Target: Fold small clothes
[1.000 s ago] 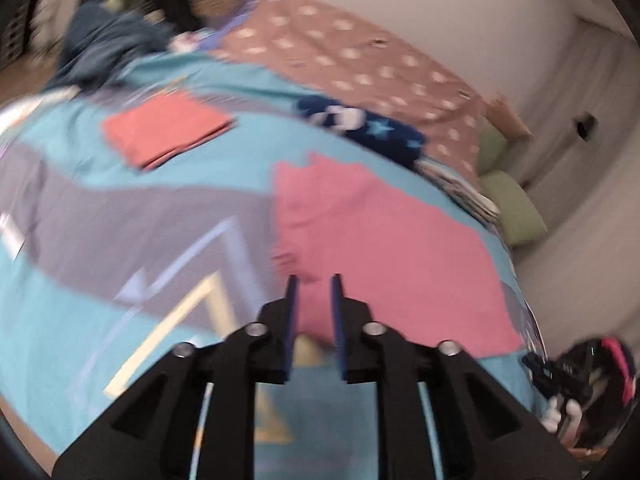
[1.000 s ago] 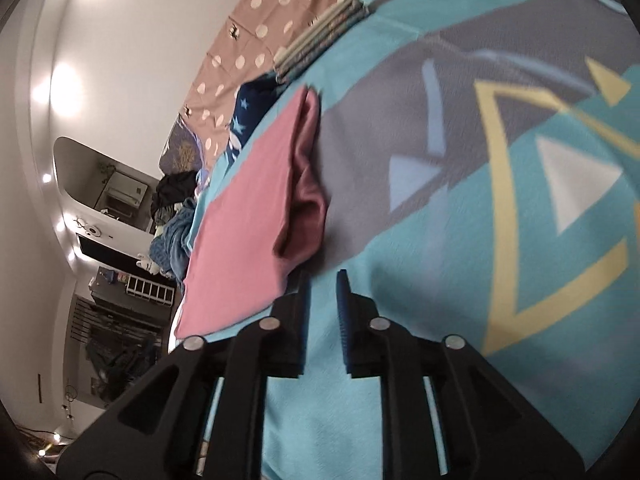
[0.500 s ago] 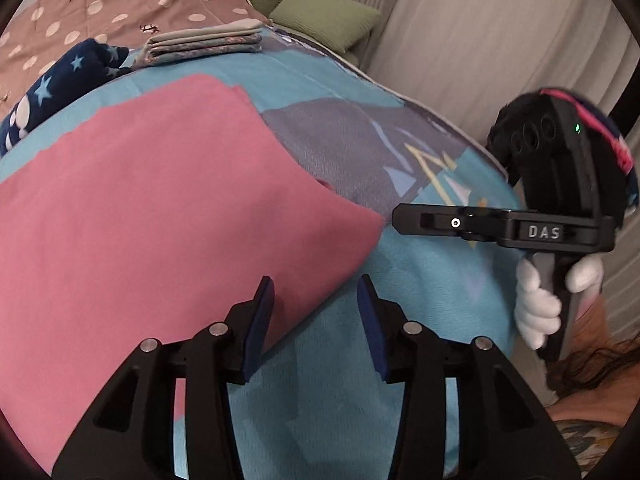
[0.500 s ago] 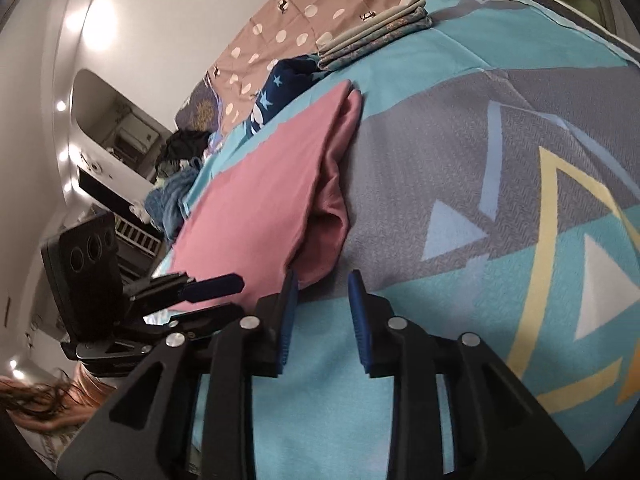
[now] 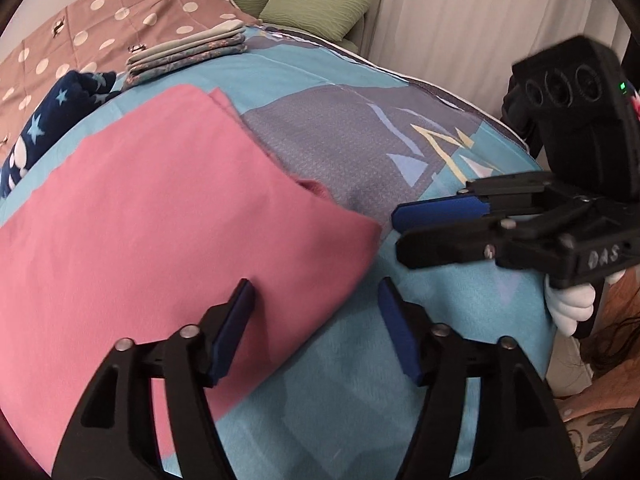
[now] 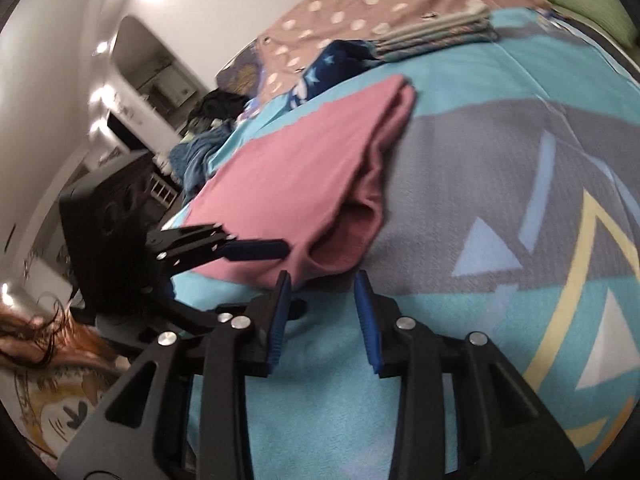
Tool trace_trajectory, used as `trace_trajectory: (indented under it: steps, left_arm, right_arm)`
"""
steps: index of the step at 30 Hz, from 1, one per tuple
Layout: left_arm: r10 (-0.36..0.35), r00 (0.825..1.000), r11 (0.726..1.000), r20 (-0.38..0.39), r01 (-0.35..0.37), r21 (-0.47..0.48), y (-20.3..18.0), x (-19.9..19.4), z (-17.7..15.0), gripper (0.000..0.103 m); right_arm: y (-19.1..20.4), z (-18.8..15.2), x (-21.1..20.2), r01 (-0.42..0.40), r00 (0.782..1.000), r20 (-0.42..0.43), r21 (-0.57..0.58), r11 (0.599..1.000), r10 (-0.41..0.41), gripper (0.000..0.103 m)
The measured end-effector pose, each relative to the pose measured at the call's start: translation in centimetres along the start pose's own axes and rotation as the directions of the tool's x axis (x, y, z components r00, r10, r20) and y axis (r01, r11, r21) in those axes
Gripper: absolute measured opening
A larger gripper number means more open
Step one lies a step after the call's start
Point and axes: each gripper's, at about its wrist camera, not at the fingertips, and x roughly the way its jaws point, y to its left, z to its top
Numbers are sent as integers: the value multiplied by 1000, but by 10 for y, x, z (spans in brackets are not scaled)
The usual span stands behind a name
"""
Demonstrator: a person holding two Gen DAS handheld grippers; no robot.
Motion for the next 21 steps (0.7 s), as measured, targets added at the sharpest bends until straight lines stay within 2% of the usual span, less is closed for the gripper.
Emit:
trace_trajectory:
  steps: [2,6,7,8,11,13,15,17,19,21]
  left_arm:
    - [8,1000,1000,-1,-8,13,-3,3,2,72]
    - [29,1000,999,-9,-29,32,-6,8,4,74]
    - [35,999,999,-10,-35,36,-7,8,4,74]
    - [40,999,999,-10,-39,36,-8,8,4,74]
    - [31,1000,999,-1,-31,31,-8,7,6,74]
    - [-12,1000,999,16,11,41,-11,4,7,73]
    - [-44,999,997,19,43,70,-18,5,9,65]
    - [-33,999,993,11,32,111,-25,10,11,50]
    - [-14,1000,991,4,13,135,-29,15,13,48]
    - [-9,1000,990,1,9,139,-29,17,16,48]
  right_arm:
    - [5,5,5,-15,1000,-25,-36,999,15,42]
    - [2,21,17,-39,998,-42,-50,998,37,42]
    - [0,23,20,-43,998,-52,-36,998,41,32]
    - [-4,25,24,-45,996,-72,-17,999,44,3]
    - [-14,22,15,-70,993,-92,54,996,74,2]
    - [-19,16,8,-78,991,-100,77,994,85,2]
    - [-27,9,4,-83,990,-106,124,989,96,2]
    - [-32,6,-1,-96,988,-108,140,985,112,1]
    - [-34,9,-12,-137,986,-72,152,979,149,2]
    - [-36,17,-21,-98,994,-35,145,985,104,4]
